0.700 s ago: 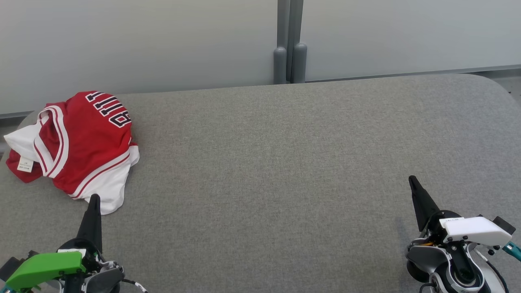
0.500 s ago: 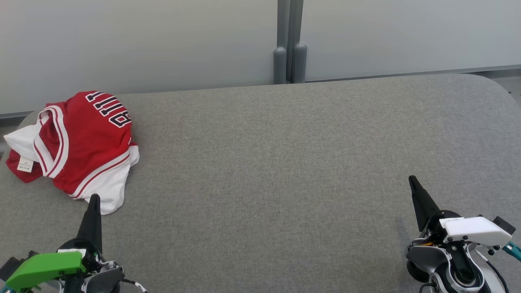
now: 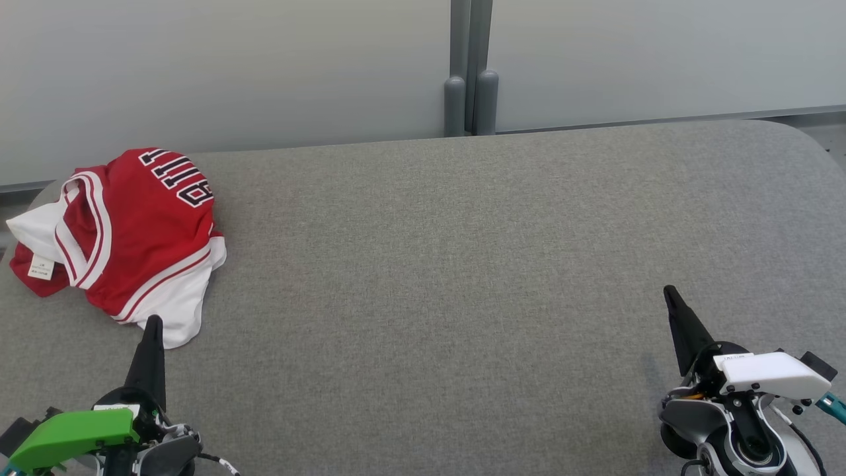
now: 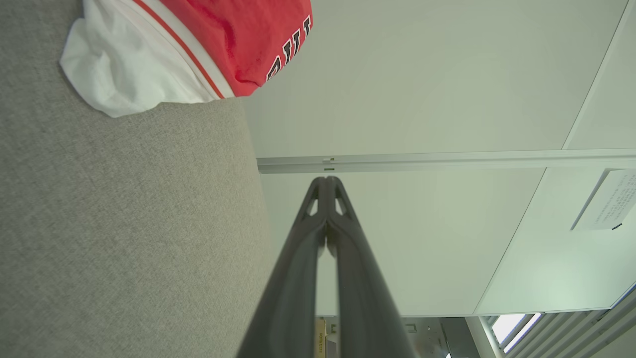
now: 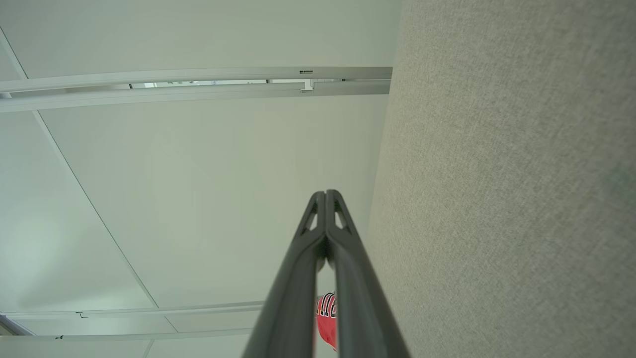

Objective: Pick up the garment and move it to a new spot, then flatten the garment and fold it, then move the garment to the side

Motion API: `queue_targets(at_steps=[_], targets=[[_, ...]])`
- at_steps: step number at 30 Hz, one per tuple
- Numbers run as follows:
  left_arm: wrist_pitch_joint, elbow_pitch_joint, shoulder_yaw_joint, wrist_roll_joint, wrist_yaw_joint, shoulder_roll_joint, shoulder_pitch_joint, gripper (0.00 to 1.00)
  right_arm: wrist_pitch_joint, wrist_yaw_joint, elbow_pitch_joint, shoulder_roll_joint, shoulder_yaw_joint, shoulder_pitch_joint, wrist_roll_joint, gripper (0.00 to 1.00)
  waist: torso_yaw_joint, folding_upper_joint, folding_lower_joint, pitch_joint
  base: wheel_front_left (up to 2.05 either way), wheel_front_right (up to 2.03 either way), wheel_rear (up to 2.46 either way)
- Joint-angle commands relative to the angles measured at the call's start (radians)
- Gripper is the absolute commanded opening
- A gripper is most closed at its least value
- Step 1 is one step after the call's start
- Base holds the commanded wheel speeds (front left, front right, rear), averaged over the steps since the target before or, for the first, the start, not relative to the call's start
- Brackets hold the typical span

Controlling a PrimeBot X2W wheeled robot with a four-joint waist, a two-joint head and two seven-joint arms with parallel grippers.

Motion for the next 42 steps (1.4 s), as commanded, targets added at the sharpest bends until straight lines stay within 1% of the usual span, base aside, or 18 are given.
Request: queue_targets(at_steps=[1,42], targets=[[0.000,0.002,0.001,0.008,-0.001,0.003,-0.018,0.00,0.000,0.001,0.001,-0.003,0.000,-0.006,-0.001,0.00,0.000,0.0102,0.0000,0.000,0.00,0.00,0.00],[0.000,0.002,0.001,0.008,-0.001,0.003,-0.018,0.00,0.000,0.001,0.001,-0.003,0.000,-0.006,-0.001,0.00,0.000,0.0102,0.0000,0.000,0.00,0.00,0.00]])
